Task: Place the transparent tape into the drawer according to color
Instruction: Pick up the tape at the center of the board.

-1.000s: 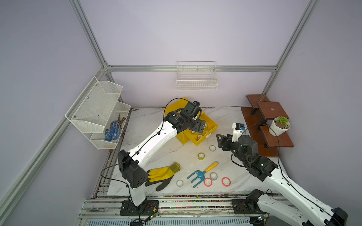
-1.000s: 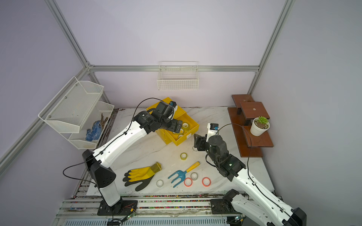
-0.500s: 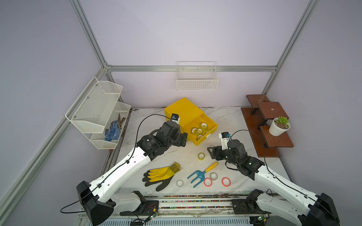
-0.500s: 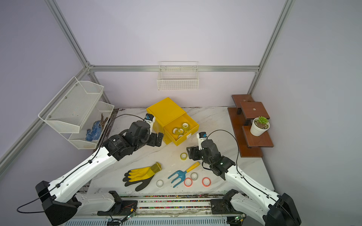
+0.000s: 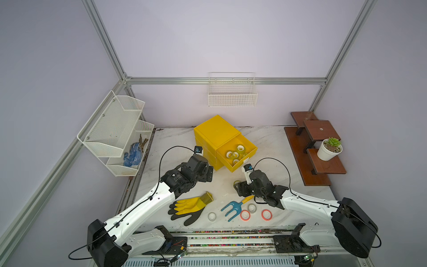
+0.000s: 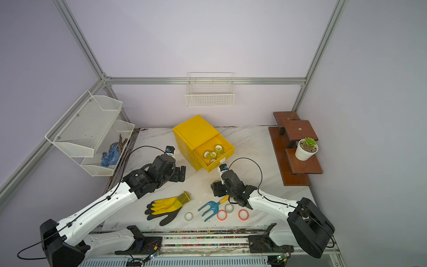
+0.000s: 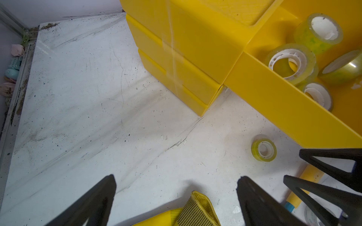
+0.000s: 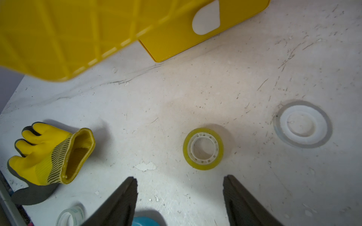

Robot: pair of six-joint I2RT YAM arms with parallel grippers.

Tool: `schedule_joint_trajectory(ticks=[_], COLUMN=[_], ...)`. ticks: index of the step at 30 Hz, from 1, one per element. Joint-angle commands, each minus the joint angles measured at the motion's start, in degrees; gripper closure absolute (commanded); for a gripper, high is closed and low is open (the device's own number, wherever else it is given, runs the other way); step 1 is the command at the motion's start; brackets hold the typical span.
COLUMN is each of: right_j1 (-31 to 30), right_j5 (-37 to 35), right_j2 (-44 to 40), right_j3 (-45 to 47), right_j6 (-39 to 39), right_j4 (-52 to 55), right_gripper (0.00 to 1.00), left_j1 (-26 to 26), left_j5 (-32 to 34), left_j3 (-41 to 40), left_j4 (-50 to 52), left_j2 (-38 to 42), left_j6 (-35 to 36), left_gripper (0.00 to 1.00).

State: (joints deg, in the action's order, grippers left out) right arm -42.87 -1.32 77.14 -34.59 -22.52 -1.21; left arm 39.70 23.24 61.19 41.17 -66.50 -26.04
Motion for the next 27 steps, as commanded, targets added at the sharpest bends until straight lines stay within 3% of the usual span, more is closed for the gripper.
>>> schedule_joint_trajectory(ticks=[1,20,27], right_j1=[-0.96,-1.60,-1.67], right_j5=[-2.66,-9.82,-10.84], right_j2=[1.90,13.58,16.62], right_j3=[-0.13,-1.69,-3.18], right_j6=[1.54,2.40,2.93], right_j4=[-3.96,-7.64,-7.78], right_gripper=[0.26,0.27,0.32], left_j1=[-0.59,-1.27,-1.56], left_j5=[0.80,2.34,2.27], left_j3=[-0.20,0.20,0.33], left_j4=[-1.71,-0.07,-0.11], left_j2=[0.94,-2.83,-3.64], left_j6=[-1.38,-2.79,-2.87], left_gripper=[0.00,0.00,0.00])
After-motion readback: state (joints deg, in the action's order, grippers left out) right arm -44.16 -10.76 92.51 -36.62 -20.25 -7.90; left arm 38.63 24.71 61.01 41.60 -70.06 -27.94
